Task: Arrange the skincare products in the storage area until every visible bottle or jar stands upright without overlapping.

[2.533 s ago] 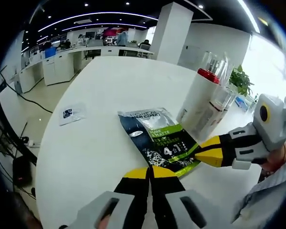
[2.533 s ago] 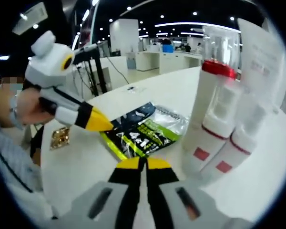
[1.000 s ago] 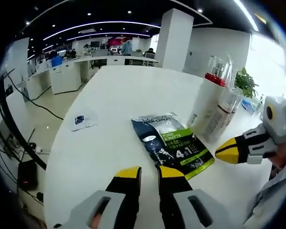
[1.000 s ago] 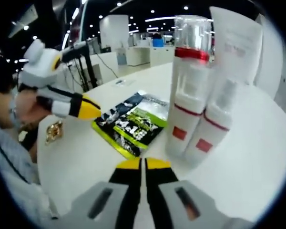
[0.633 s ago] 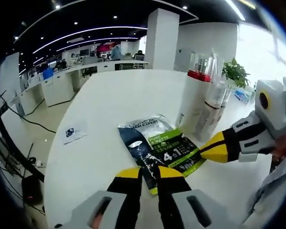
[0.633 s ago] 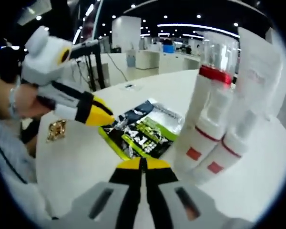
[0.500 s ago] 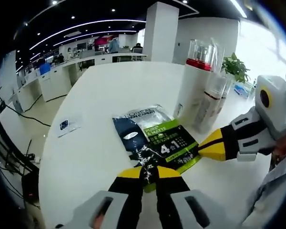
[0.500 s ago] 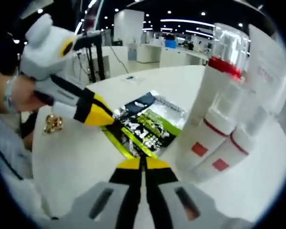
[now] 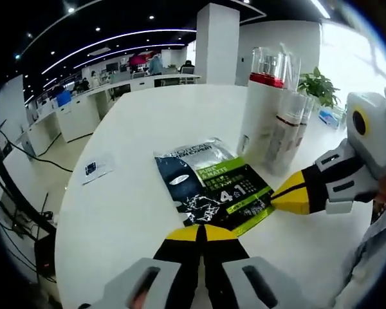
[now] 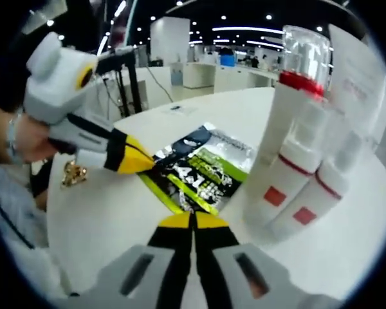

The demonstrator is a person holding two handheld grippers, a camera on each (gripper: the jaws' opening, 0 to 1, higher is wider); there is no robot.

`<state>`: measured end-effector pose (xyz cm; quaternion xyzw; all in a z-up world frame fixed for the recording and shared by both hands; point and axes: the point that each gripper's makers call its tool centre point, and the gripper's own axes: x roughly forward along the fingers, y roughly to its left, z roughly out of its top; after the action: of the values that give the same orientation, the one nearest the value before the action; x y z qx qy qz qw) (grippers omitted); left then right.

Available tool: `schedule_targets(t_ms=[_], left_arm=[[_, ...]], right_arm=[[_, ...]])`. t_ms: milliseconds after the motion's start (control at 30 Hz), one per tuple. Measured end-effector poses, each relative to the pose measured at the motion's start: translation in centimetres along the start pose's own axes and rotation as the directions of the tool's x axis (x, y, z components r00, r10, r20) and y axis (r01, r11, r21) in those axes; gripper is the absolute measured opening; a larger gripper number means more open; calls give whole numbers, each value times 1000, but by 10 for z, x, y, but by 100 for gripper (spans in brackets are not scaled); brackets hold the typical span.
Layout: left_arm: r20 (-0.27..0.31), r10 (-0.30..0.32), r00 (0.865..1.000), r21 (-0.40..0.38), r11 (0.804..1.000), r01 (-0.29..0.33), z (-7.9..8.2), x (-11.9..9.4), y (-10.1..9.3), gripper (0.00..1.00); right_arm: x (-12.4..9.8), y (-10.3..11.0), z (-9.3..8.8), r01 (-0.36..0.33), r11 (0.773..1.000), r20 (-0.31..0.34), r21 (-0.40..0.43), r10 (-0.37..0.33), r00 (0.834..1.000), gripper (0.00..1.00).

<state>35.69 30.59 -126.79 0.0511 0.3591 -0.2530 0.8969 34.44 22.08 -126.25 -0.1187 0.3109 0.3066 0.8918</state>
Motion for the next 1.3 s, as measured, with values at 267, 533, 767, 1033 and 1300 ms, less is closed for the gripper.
schedule_targets(t_ms=[267,533,767,1033,1300], left_arm=[[1,9,1000,-2,1000,-9,-2,-2,1,0],[4,18,1000,-4,1000,-18,-2,-2,2,1],[47,14,999,-11,1000,-14,12,-13,0,5],[170,19,985,-74,997,-6,41,-35,3,11],[249,73,966,-142,989,-39,75,-52,33,19]], right_arm=[[0,2,0,3,1000,7,-3,-3,1000,0],[0,5,0,8,1000,19,9,-8,1000,0],[0,7,1,13,1000,16,1,-13,1000,1],[-10,6,18,12,998,80,59,-17,997,7],[-32,-5,14,20,993,93,116,-31,995,8]])
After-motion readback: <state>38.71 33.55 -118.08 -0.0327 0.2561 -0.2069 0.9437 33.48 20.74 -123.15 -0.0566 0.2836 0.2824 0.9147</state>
